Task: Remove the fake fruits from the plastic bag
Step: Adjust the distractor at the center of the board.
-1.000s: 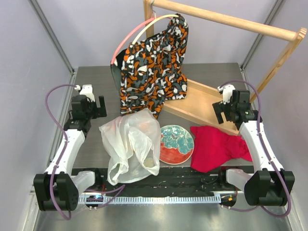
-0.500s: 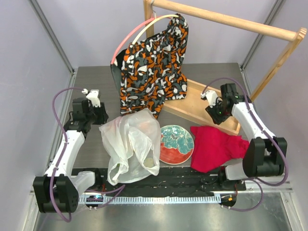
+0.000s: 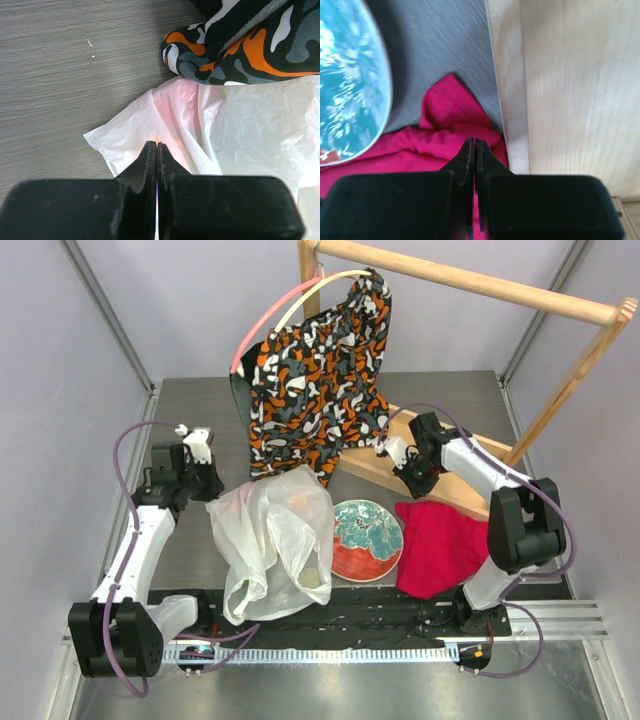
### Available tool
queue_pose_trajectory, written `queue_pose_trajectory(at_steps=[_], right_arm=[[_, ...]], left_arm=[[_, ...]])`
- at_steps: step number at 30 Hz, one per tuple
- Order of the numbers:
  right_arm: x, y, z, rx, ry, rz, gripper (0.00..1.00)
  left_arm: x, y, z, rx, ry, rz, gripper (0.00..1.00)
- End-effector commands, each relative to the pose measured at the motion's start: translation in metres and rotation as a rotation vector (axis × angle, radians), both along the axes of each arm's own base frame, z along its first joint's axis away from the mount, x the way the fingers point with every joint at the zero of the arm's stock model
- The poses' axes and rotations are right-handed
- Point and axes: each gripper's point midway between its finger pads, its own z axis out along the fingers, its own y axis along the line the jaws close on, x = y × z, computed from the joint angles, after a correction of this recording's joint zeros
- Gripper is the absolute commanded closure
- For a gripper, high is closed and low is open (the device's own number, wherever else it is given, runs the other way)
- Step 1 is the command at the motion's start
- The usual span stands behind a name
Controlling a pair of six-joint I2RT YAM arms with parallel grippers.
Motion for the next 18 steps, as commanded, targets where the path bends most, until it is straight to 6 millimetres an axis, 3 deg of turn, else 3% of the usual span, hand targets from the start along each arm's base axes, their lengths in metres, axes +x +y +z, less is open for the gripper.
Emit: queue_pose_trajectory(at_steps=[1,2,7,9,10,13,14,18], right_arm=[[0.032,-0.02,-0.009,-0.123,-0.072,-0.072,0.99],[0.038,-0.021,-0.011,-0.133,-0.079,-0.073,0.99],[0.081,-0.061,-0.016,-0.374,-0.201,-0.168,0.99],[0.1,-0.061,-0.011,-0.391,-0.24,-0.169,0.99],[0.108,-0.063,-0.02,-0.41,-0.234,-0.173,0.99],[0.146,-0.052,-0.012,-0.382,-0.285,-0.188,0.99],[0.166,-0.046,-0.013,-0.37,-0.305,-0.191,0.99],[0.207,-0.035,-0.017,-0.351,-0.347,-0.201,0.99]], left_arm=[[0.003,-0.002,0.012,0.002,-0.027,-0.016,1.0],[0.002,-0.001,0.011,0.002,-0.024,-0.017,1.0],[0.002,-0.002,0.009,-0.005,-0.023,-0.015,1.0],[0.002,-0.002,0.007,-0.01,-0.016,-0.001,1.0],[0.002,-0.001,0.006,-0.013,-0.015,0.002,1.0],[0.004,-0.005,0.006,-0.029,-0.015,-0.005,1.0],[0.004,-0.009,0.005,-0.05,-0.005,-0.025,1.0],[0.014,-0.027,0.017,-0.126,0.001,-0.098,1.0]])
